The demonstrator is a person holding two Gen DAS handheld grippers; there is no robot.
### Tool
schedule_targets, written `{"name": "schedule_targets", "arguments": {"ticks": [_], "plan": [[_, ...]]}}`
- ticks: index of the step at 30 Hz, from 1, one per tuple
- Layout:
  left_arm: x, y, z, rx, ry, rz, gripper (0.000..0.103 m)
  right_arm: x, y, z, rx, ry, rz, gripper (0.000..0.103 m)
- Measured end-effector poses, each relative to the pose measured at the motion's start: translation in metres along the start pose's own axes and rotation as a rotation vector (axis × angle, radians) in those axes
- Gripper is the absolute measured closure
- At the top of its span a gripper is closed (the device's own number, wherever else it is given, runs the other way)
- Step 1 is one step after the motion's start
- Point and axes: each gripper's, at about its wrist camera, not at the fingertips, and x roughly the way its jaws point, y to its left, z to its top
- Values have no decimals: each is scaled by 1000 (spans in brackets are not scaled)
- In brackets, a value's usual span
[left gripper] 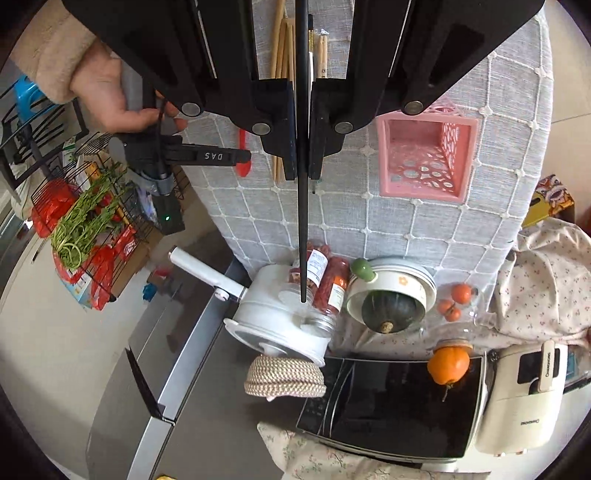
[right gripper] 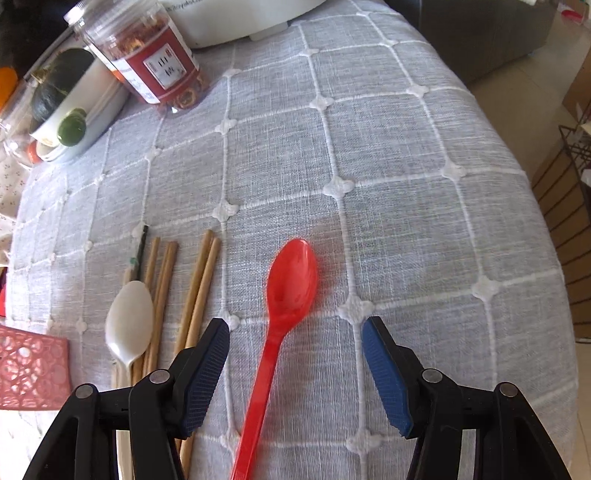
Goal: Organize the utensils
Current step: 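Grasp the red plastic spoon handle with the right tool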
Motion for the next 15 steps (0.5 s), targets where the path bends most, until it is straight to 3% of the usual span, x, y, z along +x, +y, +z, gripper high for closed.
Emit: {"name": "schedule_targets", "arguments": {"ticks": [3, 7, 9, 10, 15], "plan": [[-7, 11, 8, -21, -43, -23, 98, 8, 7, 0, -42, -22, -63, 46], [-23, 31, 22, -58, -142, -26, 98, 12, 22, -2, -147, -66, -170, 76], [-29, 41, 30, -82, -198, -13, 98, 12, 23, -4, -160, -67, -159, 85], [-30, 44, 34, -91, -225, -2, 98, 10, 22, -5, -158, -69, -148, 97], [-23, 58, 47, -90, -328, 62, 98, 2, 28, -9, -175, -98, -126, 100]]}}
